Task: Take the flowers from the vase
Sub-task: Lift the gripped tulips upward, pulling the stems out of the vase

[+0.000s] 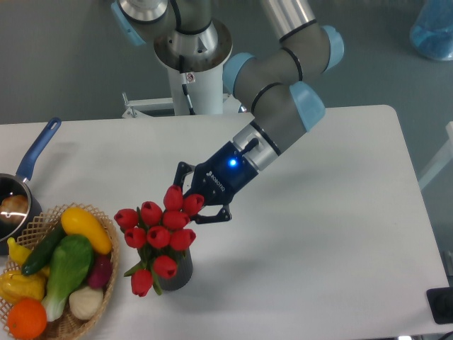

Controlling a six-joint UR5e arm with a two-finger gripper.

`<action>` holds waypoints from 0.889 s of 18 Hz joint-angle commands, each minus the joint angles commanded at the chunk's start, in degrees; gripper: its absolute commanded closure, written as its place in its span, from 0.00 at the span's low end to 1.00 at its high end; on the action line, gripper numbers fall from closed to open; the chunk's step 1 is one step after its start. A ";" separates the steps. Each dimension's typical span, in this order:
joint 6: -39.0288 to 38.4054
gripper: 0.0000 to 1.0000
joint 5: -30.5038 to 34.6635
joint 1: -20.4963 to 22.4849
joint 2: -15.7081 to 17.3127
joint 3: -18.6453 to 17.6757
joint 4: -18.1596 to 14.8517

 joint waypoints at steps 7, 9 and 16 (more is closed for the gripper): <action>-0.09 0.79 -2.19 0.27 1.76 0.17 0.00; -0.27 0.79 -3.16 0.53 2.38 0.09 0.00; -0.01 0.79 -7.82 1.32 3.35 0.61 0.26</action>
